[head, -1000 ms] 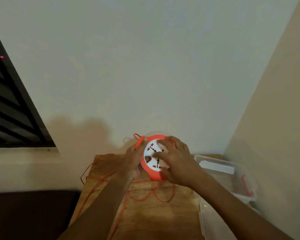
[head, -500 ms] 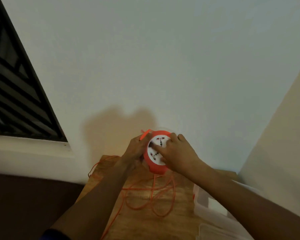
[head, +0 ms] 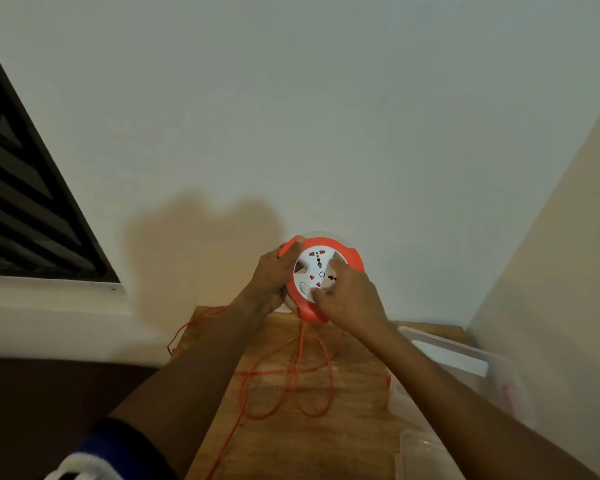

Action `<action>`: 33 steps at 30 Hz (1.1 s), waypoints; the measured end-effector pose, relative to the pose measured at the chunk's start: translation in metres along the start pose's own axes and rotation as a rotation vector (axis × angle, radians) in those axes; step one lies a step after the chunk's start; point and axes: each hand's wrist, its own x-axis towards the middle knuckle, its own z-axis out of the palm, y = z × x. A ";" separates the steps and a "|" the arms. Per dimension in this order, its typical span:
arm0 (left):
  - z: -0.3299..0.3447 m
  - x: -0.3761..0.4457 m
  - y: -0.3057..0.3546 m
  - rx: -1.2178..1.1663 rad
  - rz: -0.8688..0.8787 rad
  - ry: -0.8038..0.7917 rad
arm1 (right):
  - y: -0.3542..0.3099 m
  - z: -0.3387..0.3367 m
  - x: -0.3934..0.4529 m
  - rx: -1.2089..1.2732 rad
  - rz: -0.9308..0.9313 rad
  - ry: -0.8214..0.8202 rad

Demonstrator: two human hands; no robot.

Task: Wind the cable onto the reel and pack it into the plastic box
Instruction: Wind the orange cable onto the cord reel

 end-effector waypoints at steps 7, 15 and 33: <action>-0.019 -0.008 0.004 0.105 -0.022 -0.101 | -0.004 -0.016 -0.012 -0.644 -0.546 -0.142; -0.025 -0.024 0.005 0.100 -0.025 -0.126 | -0.012 -0.002 -0.011 -0.856 -0.587 0.005; -0.040 -0.042 0.011 -0.008 0.007 -0.088 | -0.035 -0.010 -0.028 -0.574 -0.608 -0.011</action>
